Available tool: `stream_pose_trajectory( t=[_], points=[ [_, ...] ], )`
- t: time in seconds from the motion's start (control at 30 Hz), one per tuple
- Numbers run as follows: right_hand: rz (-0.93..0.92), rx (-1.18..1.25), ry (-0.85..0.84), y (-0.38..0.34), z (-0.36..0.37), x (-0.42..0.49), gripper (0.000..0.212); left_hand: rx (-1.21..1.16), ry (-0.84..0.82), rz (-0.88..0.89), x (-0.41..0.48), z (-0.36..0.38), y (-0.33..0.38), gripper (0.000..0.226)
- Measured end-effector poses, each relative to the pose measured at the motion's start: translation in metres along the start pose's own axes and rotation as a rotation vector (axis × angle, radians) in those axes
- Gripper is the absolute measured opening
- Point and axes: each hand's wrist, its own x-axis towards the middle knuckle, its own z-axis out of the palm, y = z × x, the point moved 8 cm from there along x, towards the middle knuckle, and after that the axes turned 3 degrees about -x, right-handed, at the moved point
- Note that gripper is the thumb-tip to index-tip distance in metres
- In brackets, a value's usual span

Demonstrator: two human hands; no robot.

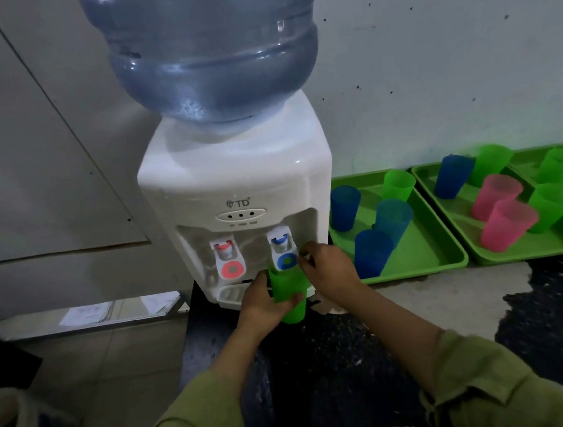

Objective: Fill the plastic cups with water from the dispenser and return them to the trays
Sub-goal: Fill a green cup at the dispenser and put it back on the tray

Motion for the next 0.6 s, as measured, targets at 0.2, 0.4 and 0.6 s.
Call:
stream_pose_trajectory(
  t=[0.2,0.4,0.6],
  points=[
    [0.053,0.011,-0.016,0.0,-0.001,0.012,0.025,-0.049,-0.024,-0.008,0.015,0.002,0.003,0.06],
    [0.069,0.033,-0.063,0.003,0.001,0.016,0.023,-0.133,0.014,0.029,0.014,0.0,-0.003,0.064],
    [0.084,0.034,-0.104,0.004,0.001,0.014,0.023,-0.115,0.035,0.044,0.02,-0.005,-0.004,0.071]
  ],
)
